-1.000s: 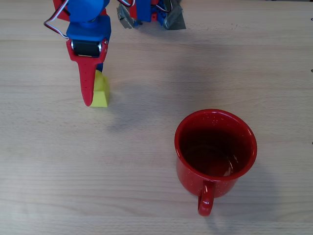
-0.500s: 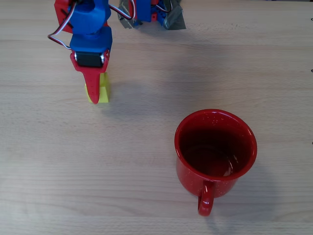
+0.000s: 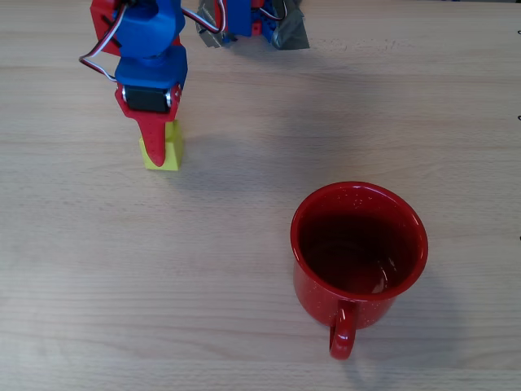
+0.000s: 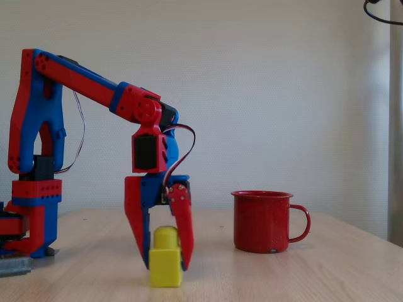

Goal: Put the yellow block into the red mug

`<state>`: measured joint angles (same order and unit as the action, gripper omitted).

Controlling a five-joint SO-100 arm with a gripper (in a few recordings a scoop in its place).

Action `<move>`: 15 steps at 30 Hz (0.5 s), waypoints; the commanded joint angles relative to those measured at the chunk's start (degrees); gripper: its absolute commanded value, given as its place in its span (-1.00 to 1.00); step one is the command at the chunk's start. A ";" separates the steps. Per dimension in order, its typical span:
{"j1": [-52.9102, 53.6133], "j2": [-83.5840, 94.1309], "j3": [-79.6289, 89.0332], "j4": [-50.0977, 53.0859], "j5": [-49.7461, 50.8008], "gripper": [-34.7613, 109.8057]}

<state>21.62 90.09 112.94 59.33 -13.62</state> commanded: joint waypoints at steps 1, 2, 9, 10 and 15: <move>0.26 6.24 -2.99 1.85 3.08 -0.52; 0.09 7.03 -3.25 2.29 4.75 -0.52; -3.16 12.48 -7.73 8.17 14.15 -0.52; -3.87 13.18 -8.70 9.23 15.38 -0.52; -8.26 15.47 -13.01 15.38 18.46 -0.52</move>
<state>14.15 99.40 104.94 72.51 3.08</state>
